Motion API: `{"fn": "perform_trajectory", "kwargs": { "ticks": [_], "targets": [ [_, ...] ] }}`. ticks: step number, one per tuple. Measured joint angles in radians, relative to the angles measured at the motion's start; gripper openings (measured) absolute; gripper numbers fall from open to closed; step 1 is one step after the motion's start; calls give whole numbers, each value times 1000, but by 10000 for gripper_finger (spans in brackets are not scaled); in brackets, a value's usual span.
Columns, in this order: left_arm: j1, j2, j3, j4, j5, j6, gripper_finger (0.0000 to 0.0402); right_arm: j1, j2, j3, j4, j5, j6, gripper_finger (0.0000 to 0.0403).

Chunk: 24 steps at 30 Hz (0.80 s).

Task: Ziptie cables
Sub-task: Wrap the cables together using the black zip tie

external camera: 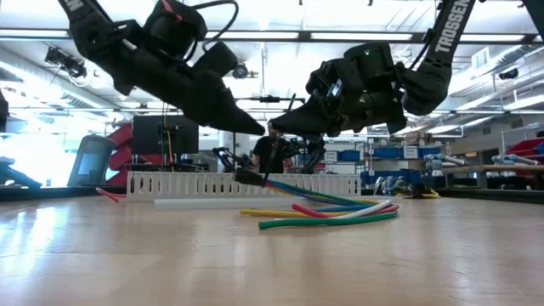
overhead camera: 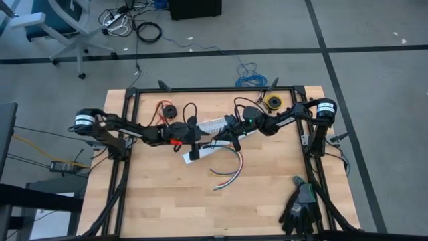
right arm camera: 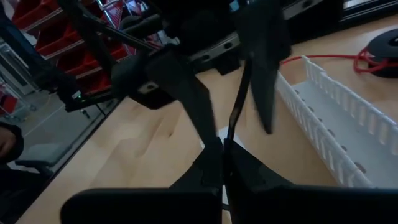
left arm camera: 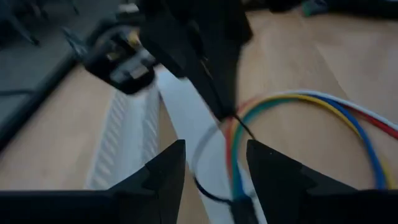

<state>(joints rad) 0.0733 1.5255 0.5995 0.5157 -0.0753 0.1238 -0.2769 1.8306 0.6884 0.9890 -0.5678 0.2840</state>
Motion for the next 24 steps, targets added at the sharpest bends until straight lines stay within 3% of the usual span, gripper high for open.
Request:
{"fn": "perform_trajectory", "kwargs": {
  "ticks": [6, 19, 24],
  "targets": [
    [-17, 11, 0, -98, 77, -77, 182, -7, 0, 0, 0, 0, 2, 0],
    [-14, 84, -1, -127, 55, -136, 180, -7, 0, 0, 4, -1, 13, 0],
    [-14, 84, -1, -123, 10, -133, 153, -7, 0, 0, 6, -2, 13, 0]
  ]
}}
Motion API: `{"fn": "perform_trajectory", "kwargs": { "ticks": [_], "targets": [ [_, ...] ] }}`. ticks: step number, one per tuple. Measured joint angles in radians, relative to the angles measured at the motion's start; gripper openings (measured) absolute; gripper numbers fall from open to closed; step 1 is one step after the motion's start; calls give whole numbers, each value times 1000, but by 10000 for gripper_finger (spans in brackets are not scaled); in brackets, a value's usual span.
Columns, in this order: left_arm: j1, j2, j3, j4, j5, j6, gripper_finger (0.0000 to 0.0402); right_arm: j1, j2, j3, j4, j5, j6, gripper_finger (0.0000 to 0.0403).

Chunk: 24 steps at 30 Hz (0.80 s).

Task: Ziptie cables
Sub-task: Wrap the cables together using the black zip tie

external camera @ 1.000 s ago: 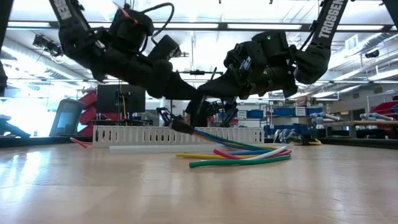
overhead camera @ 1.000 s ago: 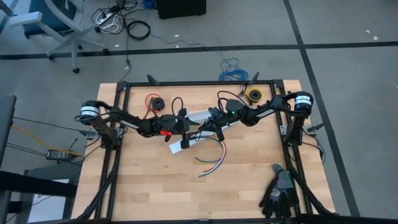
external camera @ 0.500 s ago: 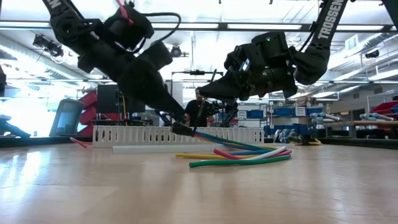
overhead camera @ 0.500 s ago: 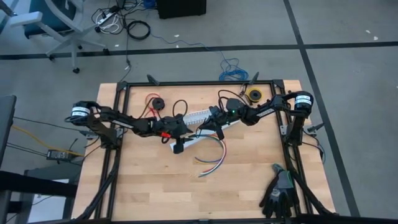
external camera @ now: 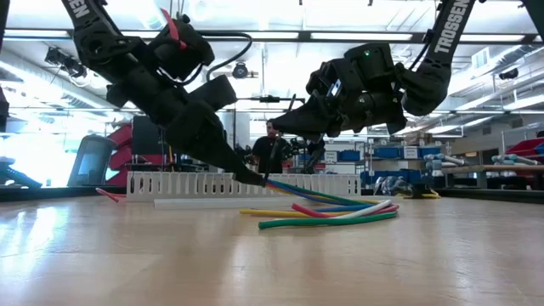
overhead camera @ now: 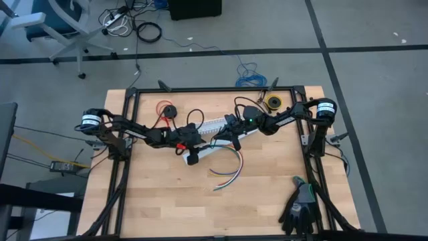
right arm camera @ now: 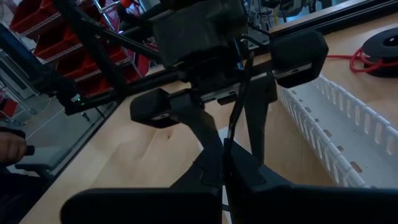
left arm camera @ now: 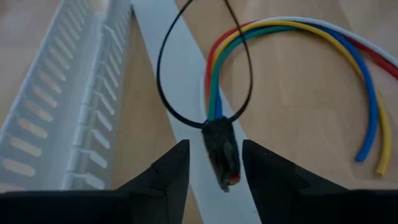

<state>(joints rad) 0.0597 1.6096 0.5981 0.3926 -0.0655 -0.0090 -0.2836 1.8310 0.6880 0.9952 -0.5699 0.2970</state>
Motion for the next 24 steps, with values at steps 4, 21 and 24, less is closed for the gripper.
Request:
{"fn": "perform_trajectory", "kwargs": {
  "ticks": [4, 21, 24],
  "targets": [
    [0, 0, 0, 4, -1, 1, 131, 0, 0, 0, 1, -1, 0, 0],
    [0, 39, 0, 3, -1, -99, 120, 0, 1, 0, 7, -1, 15, 0],
    [0, 78, 0, 64, 14, -94, 120, 0, 1, 0, 7, -2, 15, 0]
  ]
}}
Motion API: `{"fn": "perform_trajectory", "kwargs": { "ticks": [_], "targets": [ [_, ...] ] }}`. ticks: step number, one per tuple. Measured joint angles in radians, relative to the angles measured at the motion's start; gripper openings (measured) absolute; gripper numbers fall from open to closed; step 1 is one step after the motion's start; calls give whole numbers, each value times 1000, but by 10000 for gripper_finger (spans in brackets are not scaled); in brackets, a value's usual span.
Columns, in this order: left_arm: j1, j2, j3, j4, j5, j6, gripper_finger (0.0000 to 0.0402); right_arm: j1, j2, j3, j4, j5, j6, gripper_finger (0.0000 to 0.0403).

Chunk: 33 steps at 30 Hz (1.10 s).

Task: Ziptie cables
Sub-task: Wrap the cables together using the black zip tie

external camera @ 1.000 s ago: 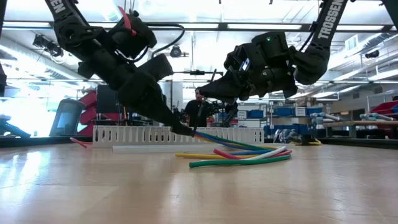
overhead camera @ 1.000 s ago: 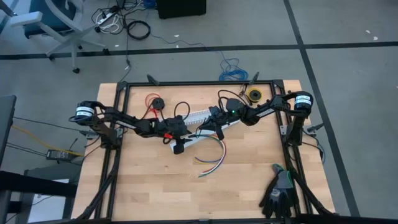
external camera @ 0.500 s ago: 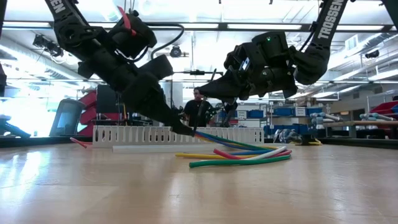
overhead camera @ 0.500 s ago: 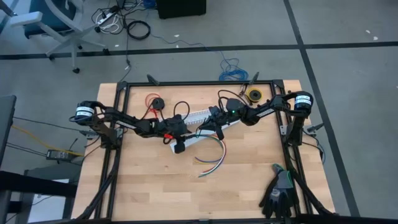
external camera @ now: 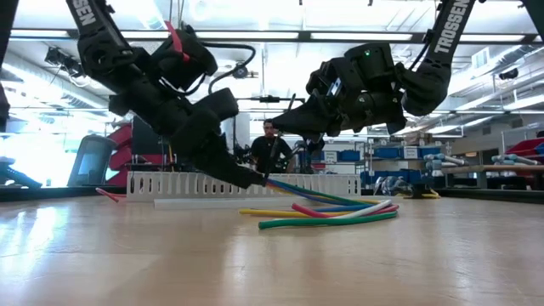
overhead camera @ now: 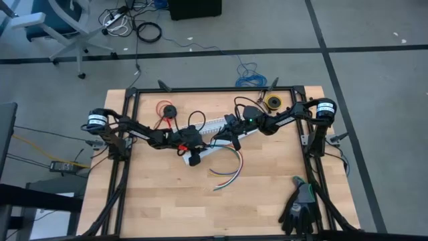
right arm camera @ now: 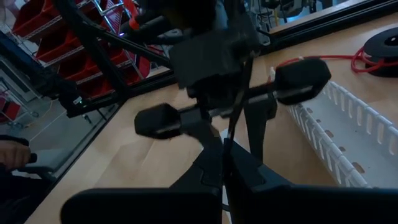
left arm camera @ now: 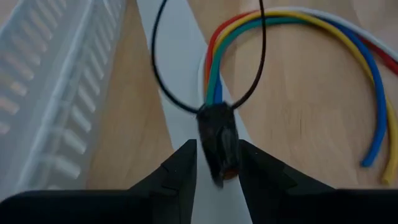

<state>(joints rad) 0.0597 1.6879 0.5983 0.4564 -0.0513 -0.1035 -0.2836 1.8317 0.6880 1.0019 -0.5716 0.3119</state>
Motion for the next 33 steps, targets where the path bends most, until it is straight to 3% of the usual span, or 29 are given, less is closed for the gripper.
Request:
{"fn": "perform_trajectory", "kwargs": {
  "ticks": [12, 20, 25, 29, 33],
  "targets": [
    [0, 23, 1, 68, 10, 17, 110, 0, 0, 0, -1, -13, 5, 0],
    [0, 22, 0, 76, 11, 17, 47, 1, 0, 0, -2, -16, 4, 0],
    [-3, 22, 5, 70, 12, -6, 47, 1, 0, 0, -37, -17, 4, 0],
    [-6, -18, 9, 59, 26, -4, 47, 1, 0, 0, -97, -19, 4, 0],
    [-10, -112, 10, -57, -2, 18, 47, 1, 0, 0, -115, -28, 9, 0]
  ]
}}
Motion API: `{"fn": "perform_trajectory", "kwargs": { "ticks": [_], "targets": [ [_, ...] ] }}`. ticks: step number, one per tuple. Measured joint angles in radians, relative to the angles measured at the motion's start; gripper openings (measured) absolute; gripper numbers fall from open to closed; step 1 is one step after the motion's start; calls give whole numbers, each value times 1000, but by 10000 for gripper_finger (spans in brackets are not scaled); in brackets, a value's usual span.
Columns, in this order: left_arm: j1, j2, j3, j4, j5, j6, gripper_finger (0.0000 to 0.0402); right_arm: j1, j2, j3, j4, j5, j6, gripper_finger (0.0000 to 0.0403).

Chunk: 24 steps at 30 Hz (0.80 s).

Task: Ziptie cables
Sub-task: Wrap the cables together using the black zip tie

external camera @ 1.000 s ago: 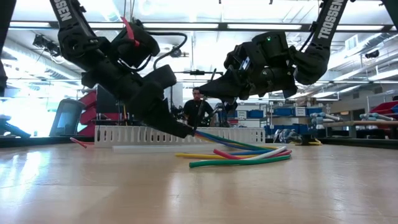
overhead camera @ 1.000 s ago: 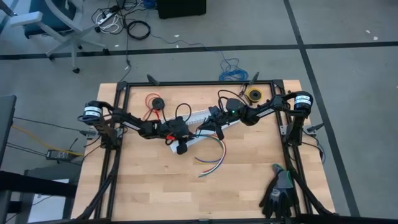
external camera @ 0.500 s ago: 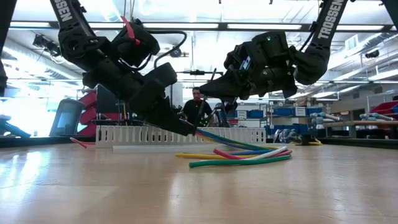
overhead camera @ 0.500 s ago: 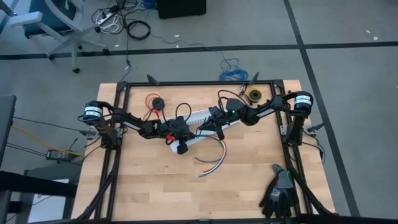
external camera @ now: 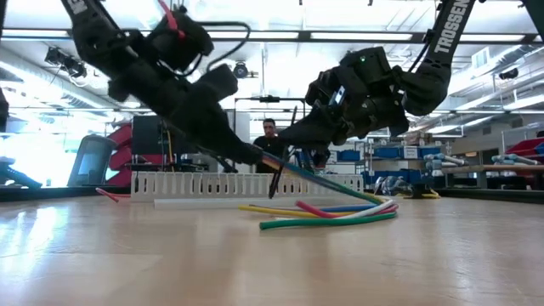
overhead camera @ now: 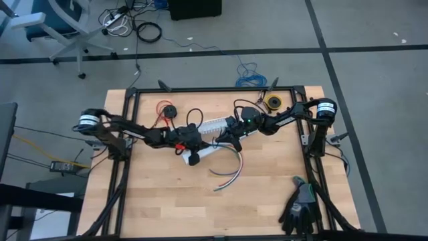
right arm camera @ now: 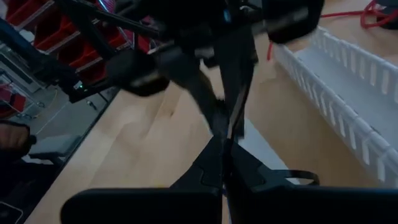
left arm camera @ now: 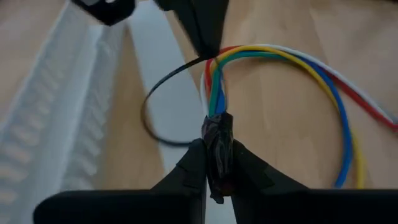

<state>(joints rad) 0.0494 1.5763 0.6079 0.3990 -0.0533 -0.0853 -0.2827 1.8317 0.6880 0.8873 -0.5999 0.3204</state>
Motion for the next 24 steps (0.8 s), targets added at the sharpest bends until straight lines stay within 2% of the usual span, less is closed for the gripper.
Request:
{"fn": "perform_trajectory", "kwargs": {
  "ticks": [6, 11, 18, 24],
  "targets": [
    [-14, -158, 0, -271, -75, -26, 47, 0, 0, 0, -3, -61, 57, 0],
    [-56, -241, 0, -465, -148, -102, 47, 13, -13, -2, -21, -100, 126, 0],
    [-157, -258, 0, -555, -145, -207, 47, 43, -98, -37, -163, -166, 190, 0],
    [-246, -274, -1, -566, -144, -277, 47, 61, -225, -74, -354, -164, 180, 0]
  ]
}}
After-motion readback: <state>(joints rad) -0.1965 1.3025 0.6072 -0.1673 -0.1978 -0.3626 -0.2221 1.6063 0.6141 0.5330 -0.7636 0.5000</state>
